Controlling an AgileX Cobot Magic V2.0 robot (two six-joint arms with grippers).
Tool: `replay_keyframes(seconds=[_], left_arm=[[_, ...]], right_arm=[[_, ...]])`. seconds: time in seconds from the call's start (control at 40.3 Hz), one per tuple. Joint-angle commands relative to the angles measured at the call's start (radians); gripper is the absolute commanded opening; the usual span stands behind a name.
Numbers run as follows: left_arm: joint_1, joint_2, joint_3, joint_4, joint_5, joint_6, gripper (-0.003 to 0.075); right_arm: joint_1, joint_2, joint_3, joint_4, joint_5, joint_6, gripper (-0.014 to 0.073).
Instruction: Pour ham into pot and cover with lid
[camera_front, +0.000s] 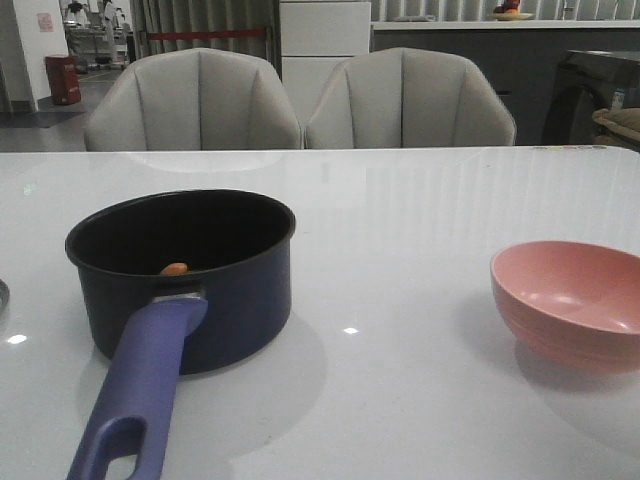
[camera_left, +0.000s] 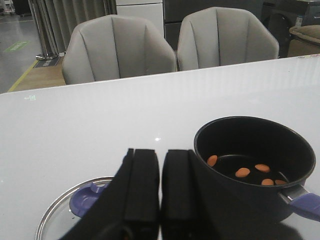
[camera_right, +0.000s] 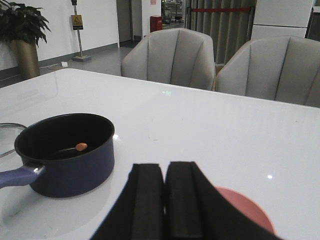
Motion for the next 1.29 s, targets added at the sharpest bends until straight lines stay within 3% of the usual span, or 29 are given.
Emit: replay_keyframes(seconds=[0.0, 0.174, 0.248, 0.497, 0.571, 0.844, 1.093, 1.266], left_arm=[[-0.007, 0.012, -0.027, -0.013, -0.072, -0.003, 0.0115], [-0.007, 0.012, -0.027, -0.013, -0.076, -0.003, 0.0122], [-0.007, 0.012, -0.028, -0.013, -0.078, -0.003, 0.0165], [-0.007, 0.012, -0.030, -0.013, -0.097, -0.003, 0.0533], [-0.007, 0.012, -0.030, -0.013, -0.104, -0.003, 0.0593], [-0.007, 0.012, 0.002, -0.038, -0.166, -0.005, 0.0597], [-0.007, 0.163, -0.137, -0.038, -0.070, -0.013, 0.0597], [0.011, 0.338, -0.264, -0.034, -0.038, -0.110, 0.0600]], right_arm=[[0.001, 0.007, -0.027, 0.007, -0.069, -0.008, 0.0136], [0.001, 0.007, -0.027, 0.007, -0.069, -0.008, 0.0136], [0.001, 0.007, -0.027, 0.007, -0.069, -0.008, 0.0136], [0.001, 0.007, -0.027, 0.007, -0.069, -0.008, 0.0136], [0.001, 0.007, -0.027, 0.007, -0.069, -0.008, 0.0136], [0.001, 0.007, -0.027, 0.007, -0.069, -0.008, 0.0136], [0.001, 0.007, -0.027, 0.007, -0.069, -0.008, 0.0136], [0.001, 0.007, -0.027, 0.007, -0.069, -0.008, 0.0136]])
